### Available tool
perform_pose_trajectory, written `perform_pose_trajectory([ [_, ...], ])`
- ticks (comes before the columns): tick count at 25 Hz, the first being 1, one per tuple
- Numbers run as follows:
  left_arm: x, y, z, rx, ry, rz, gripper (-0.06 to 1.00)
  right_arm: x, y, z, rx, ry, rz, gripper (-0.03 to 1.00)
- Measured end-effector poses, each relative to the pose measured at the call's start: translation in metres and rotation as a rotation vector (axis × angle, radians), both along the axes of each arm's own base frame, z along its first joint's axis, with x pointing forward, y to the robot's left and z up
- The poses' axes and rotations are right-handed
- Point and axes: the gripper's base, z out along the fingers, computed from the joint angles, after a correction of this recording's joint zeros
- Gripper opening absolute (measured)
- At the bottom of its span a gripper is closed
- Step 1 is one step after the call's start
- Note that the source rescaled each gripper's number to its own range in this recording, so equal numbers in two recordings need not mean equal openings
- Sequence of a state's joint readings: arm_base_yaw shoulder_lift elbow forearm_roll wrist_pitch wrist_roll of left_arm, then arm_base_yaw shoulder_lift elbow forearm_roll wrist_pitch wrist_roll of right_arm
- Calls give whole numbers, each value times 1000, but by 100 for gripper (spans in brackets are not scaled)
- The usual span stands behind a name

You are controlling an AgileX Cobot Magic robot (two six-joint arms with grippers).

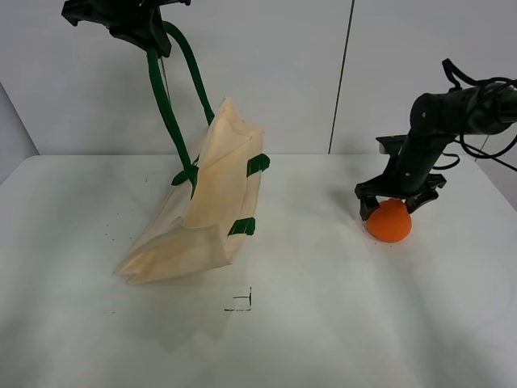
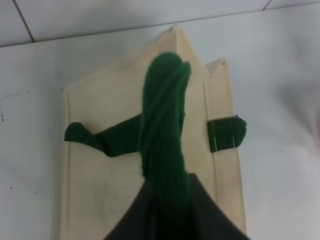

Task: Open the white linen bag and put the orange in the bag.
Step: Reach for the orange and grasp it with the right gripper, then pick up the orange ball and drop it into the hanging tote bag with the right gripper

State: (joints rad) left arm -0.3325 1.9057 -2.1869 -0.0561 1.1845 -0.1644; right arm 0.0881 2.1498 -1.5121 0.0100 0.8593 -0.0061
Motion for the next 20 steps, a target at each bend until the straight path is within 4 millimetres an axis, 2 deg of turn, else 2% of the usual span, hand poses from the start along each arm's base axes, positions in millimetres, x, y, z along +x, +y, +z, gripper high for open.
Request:
perform_pose_trajectory([
  [2,0,0,0,0,0,0,0,1,-1,-5,-8,4,-1,100],
  [4,0,0,0,0,0,0,0,1,-1,-5,-6,-1,-8,88],
  [5,0,0,0,0,0,0,0,2,-1,-5,-5,-2,-13,73],
  [7,0,0,0,0,0,0,0,2,-1,-4,-5,0,-16,30],
  [8,0,0,0,0,0,0,0,2,-1,-4,-5,4,-16,12],
  [9,0,0,0,0,0,0,0,2,-1,-2,-5,3,-16,0],
  [12,0,0,0,0,0,0,0,2,1,10,6,-1,-3,1],
  [14,0,0,0,0,0,0,0,2,4,26,46,-2,14,1],
  [17,0,0,0,0,0,0,0,3,18,71,190,-43,60,1],
  [20,0,0,0,0,0,0,0,4,34,128,360,-146,117,1],
])
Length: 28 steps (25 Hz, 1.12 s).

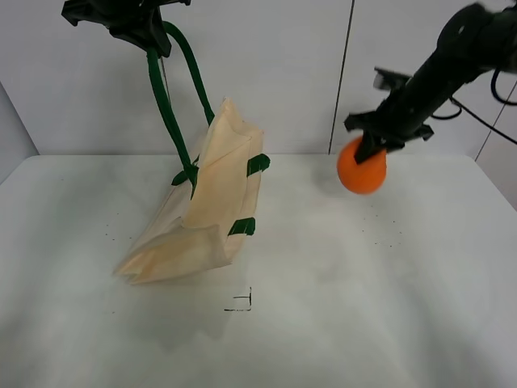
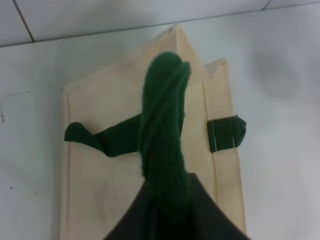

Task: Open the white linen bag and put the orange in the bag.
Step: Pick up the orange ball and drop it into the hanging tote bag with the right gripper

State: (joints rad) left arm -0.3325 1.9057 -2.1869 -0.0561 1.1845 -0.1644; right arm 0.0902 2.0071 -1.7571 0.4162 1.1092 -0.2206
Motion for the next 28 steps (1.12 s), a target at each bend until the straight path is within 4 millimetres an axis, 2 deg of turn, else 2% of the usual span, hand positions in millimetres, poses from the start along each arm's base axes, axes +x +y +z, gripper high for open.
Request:
perform_pose_trajectory([
  [3,0,0,0,0,0,0,0,0,24,37,170,-82,56,1],
  [6,0,0,0,0,0,0,0,-6,58,48,246,-122,131,1],
  [13,0,0,0,0,0,0,0,-23,150,23,223,-162,301,1],
  [16,0,0,0,0,0,0,0,-27,176,7,214,-169,331,1],
  [19,0,0,0,0,0,0,0,-26,188,-10,195,-146,334,1],
  [28,0,0,0,0,0,0,0,-14,191,-49,171,-103,274,1],
])
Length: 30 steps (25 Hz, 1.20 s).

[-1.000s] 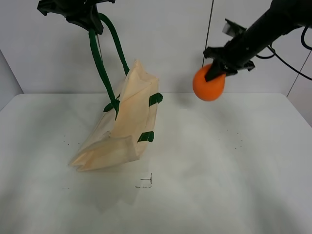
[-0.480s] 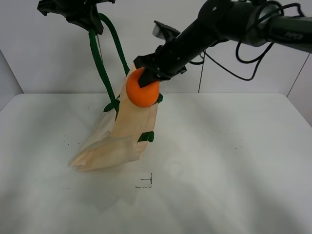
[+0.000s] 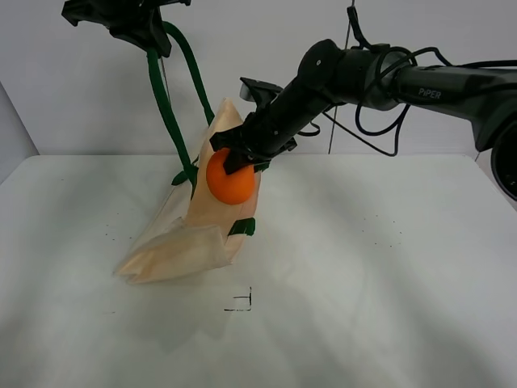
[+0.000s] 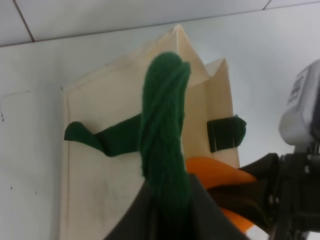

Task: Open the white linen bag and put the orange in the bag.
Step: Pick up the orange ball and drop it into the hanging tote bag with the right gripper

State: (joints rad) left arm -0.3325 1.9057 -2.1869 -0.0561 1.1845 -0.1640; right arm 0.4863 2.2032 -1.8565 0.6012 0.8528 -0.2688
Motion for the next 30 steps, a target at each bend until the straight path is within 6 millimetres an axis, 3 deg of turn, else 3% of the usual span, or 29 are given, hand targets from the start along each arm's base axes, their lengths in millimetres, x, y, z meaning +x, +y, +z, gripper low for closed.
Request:
perform_pose_trajectory([
  [5,0,0,0,0,0,0,0,8,9,-23,86,39,-47,1],
  [10,0,0,0,0,0,0,0,12,11,-32,102,34,-67,1],
  [11,0,0,0,0,0,0,0,12,12,-33,102,37,-66,6],
  [12,0,0,0,0,0,0,0,11,13,-34,101,40,-62,18],
  [15,0,0,0,0,0,0,0,9,15,-36,100,56,-52,75],
  [16,0,0,0,0,0,0,0,8,15,-36,99,63,-46,86],
  [18,0,0,0,0,0,0,0,8,15,-32,75,60,-14,95],
  [21,0,0,-1,-2,3,-1,0,8,10,-17,-30,69,32,99],
  [26,0,0,-1,-2,3,-1,0,14,-14,15,-338,47,-21,100],
  [30,0,0,-1,-3,3,-1,0,26,-37,21,-452,-4,-86,100],
])
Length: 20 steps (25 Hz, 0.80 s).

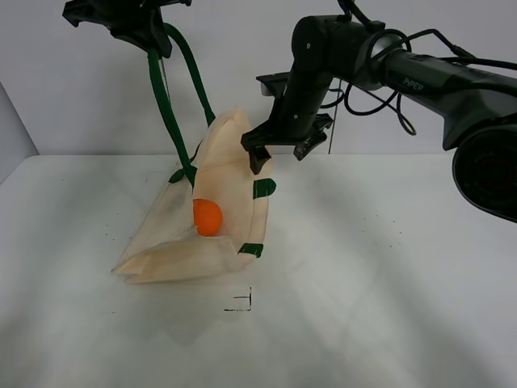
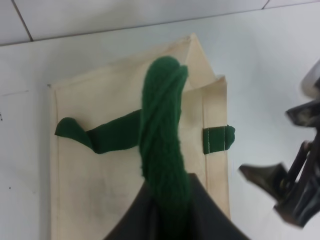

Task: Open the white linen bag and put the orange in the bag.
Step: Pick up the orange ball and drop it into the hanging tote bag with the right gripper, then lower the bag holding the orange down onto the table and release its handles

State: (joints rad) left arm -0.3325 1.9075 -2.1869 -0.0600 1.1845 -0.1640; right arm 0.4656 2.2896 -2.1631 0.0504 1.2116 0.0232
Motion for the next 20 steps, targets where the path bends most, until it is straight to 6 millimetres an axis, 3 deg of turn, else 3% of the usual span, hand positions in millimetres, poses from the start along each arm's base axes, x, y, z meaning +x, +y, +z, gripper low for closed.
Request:
perform_pose_trajectory([
  [6,0,0,0,1,0,0,0,25,-58,-5,-24,7,-107,100],
  [12,0,0,0,1,0,0,0,49,-151,-5,-38,4,-287,100],
  [15,0,0,0,1,0,0,0,53,-185,-5,-40,5,-351,100],
  [17,0,0,0,1,0,0,0,54,-198,-5,-39,6,-376,100],
  [20,0,0,0,1,0,0,0,54,-201,-5,-36,8,-375,100],
])
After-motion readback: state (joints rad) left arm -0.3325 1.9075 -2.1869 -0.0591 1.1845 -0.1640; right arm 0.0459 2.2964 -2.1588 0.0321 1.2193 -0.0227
